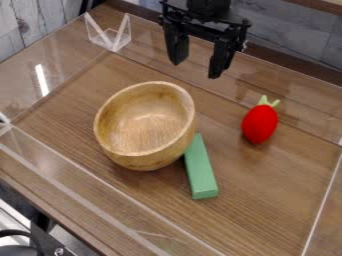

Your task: Put the green stick in the brown bowl

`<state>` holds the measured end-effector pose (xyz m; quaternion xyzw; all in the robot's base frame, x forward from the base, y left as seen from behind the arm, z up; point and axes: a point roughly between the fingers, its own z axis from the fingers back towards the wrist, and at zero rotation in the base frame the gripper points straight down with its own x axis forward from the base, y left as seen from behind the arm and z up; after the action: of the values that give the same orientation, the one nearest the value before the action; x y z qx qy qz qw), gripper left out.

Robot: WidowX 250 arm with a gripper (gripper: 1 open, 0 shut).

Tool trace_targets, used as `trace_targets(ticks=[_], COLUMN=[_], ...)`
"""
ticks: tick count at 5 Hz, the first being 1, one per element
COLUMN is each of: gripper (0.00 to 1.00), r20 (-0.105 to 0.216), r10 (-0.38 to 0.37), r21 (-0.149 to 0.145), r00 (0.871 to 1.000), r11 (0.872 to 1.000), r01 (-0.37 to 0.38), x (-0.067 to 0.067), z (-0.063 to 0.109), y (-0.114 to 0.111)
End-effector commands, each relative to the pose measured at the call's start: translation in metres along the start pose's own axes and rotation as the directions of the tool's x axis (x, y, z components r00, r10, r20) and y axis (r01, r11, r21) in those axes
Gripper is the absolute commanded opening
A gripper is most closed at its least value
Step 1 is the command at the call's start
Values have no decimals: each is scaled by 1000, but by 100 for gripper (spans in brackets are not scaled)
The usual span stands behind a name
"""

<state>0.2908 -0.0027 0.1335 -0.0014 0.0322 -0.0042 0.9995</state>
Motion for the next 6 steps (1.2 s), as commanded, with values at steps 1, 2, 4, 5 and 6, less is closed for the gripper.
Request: trace_targets(ticks=[1,2,4,5,6], gripper=[100,100,100,100,100], r20=[-32,-55,-6,-1,-5], r10=[42,200,494,597,642], r21=[-7,-41,-127,-152,-160], r00=[999,978,870,802,767], r11=[999,978,862,793,756], r01=[-42,-202,-490,-591,-634], x=[-4,-26,-44,-42,-44], z=[-13,-44,-67,-67,-72], y=[1,2,-18,-29,-44])
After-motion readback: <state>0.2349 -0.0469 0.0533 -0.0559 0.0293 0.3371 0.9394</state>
